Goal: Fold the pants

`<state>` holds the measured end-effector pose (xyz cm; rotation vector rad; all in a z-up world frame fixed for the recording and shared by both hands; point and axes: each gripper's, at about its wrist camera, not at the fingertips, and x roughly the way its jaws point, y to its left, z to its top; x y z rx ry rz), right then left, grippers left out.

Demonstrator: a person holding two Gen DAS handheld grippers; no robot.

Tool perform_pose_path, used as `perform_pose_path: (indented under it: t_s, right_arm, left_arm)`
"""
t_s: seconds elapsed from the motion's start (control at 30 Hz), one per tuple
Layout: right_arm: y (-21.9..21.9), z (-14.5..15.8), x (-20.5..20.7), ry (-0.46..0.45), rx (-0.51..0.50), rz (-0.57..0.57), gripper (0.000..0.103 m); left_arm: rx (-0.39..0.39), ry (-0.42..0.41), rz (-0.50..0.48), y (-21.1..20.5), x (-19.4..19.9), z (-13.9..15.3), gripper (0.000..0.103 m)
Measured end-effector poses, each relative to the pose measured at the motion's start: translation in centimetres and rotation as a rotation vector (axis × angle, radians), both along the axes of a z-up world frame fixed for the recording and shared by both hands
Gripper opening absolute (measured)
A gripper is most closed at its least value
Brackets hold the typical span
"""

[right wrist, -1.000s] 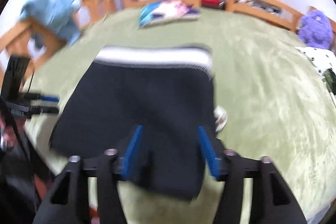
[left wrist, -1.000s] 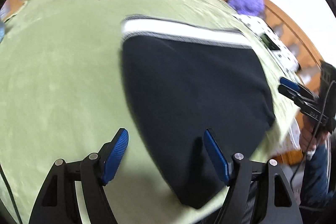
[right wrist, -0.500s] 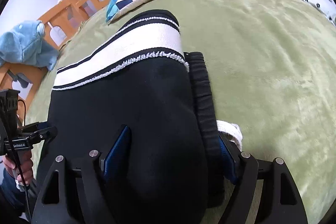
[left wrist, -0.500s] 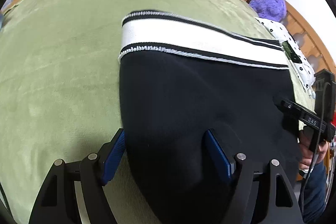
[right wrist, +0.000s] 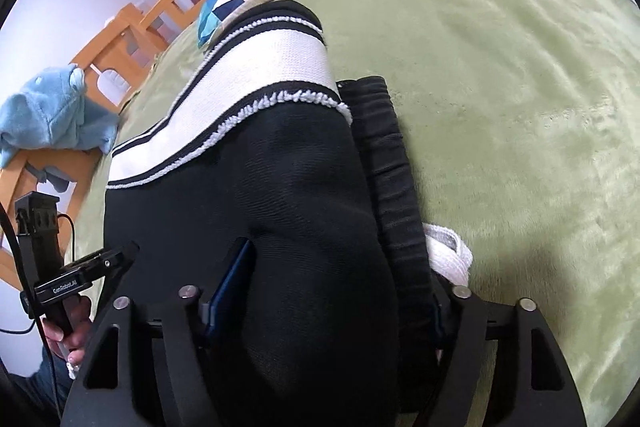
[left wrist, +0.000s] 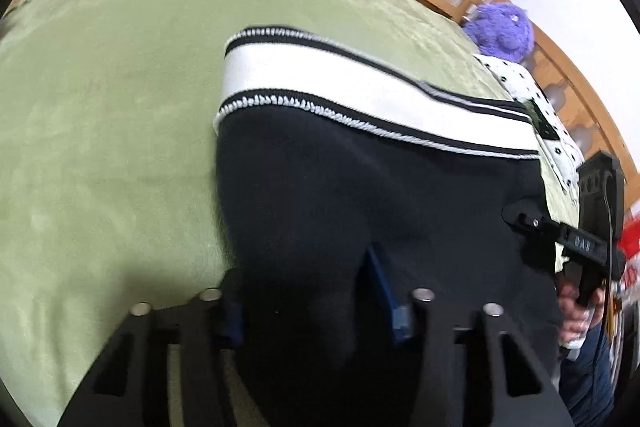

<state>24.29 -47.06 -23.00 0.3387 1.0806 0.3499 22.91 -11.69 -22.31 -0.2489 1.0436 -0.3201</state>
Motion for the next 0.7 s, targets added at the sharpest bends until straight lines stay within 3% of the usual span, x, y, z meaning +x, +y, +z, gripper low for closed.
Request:
perform_pose_path:
  t_s: [0.03,0.07,0.23,0.37,0.57,0.7]
  right_arm:
    - [-0.1,0.6,-0.2,0.001,0.005,-0.014,0.061]
    - [-0.1,1.1,-0.5,-0.006,0.01,-0.026,0.059]
    - [1.9,4.2,-2.7,-0.054,-0.005,-0.037,0.041]
    - [4.7,5.8,-4.1,-0.046,0.035,-0.04,0.038]
    - [14.3,6.0,-4.6,-0.043,0.136,0.066,0.037]
    - [20.7,4.3,-2.8,-0.015,0.197,0.127,0.037]
  left_arm:
    - [-0.022,-0.017,-0.009,0.6,-0.2,0.7,0.031]
    - [-0.05,-0.024,-0.018,1.0,-0.3,1.2,0.027]
    - [-0.07,-0.054,-0.07,2.7,-0.9,3.6,0.024]
    - [-0.115,-0.05,-0.05,6.6,-1.0,5.0,0.023]
    - [-0.028,-0.067,0.045,16.5,-1.4,7.2,0.023]
    - [0.012,-0.029,0.114,21.5,-0.8,6.6,0.024]
